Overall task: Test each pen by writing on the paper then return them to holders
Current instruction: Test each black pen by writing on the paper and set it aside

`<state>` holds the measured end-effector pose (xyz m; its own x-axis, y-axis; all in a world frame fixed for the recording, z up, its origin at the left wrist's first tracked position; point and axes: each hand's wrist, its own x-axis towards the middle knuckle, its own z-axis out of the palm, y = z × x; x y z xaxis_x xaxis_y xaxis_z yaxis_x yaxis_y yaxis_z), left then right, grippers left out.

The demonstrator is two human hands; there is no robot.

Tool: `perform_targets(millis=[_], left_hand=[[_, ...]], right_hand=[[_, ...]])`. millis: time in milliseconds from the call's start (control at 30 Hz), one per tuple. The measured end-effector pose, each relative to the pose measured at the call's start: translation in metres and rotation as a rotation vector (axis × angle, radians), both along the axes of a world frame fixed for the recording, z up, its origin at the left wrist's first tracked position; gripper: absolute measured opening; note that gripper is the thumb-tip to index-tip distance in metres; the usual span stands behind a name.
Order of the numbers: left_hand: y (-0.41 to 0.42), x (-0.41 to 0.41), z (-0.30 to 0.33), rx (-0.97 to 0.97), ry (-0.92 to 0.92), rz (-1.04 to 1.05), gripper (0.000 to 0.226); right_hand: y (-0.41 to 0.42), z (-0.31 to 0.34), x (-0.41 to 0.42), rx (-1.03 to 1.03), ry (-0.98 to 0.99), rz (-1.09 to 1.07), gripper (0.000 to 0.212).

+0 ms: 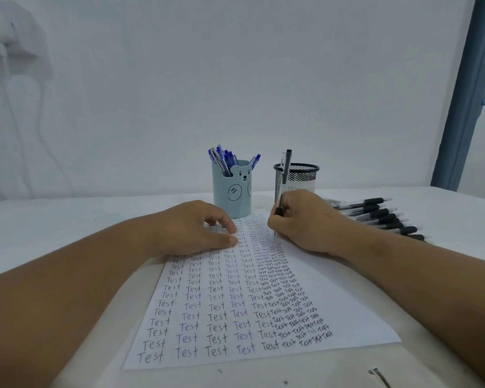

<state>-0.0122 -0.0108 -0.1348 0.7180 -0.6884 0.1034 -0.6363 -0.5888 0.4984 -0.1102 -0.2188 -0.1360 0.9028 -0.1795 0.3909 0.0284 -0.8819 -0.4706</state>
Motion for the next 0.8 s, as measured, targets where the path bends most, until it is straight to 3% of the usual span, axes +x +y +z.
perform_targets(millis=[800], left_hand=[[0.0007, -0.0020, 0.0012, 0.002, 0.011, 0.006, 0.021]], right_hand=[[-0.0001, -0.0003, -0.0016, 0.007, 0.005, -0.007, 0.025]])
